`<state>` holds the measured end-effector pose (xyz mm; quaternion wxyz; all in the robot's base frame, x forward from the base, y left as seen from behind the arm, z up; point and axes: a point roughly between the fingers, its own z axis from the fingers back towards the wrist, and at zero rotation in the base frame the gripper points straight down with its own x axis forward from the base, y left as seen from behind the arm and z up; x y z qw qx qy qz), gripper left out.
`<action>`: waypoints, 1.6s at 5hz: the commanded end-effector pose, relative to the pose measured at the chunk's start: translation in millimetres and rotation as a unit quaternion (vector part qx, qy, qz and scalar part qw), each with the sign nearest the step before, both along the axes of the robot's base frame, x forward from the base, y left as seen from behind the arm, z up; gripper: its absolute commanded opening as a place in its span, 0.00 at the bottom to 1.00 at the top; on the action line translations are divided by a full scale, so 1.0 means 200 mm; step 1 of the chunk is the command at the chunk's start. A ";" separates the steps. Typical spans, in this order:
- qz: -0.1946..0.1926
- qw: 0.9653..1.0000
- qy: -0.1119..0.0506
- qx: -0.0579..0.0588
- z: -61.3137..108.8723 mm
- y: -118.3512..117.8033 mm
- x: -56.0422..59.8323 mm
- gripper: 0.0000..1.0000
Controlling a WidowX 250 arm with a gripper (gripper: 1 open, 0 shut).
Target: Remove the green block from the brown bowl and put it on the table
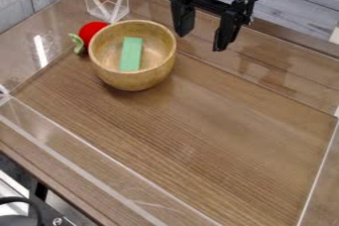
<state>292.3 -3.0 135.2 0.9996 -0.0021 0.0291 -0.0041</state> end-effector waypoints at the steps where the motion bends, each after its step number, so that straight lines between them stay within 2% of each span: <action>1: 0.014 1.000 0.007 0.001 -0.05 0.06 -0.02 1.00; 2: 0.035 0.999 -0.003 0.005 -0.08 0.19 -0.07 1.00; 3: 0.054 0.998 -0.016 0.006 -0.10 0.31 -0.08 1.00; 4: 0.076 0.997 -0.021 0.006 -0.13 0.36 -0.06 1.00; 7: 0.129 0.991 -0.033 0.012 -0.23 0.49 -0.06 1.00; 8: 0.129 0.991 -0.034 0.012 -0.24 0.51 -0.02 1.00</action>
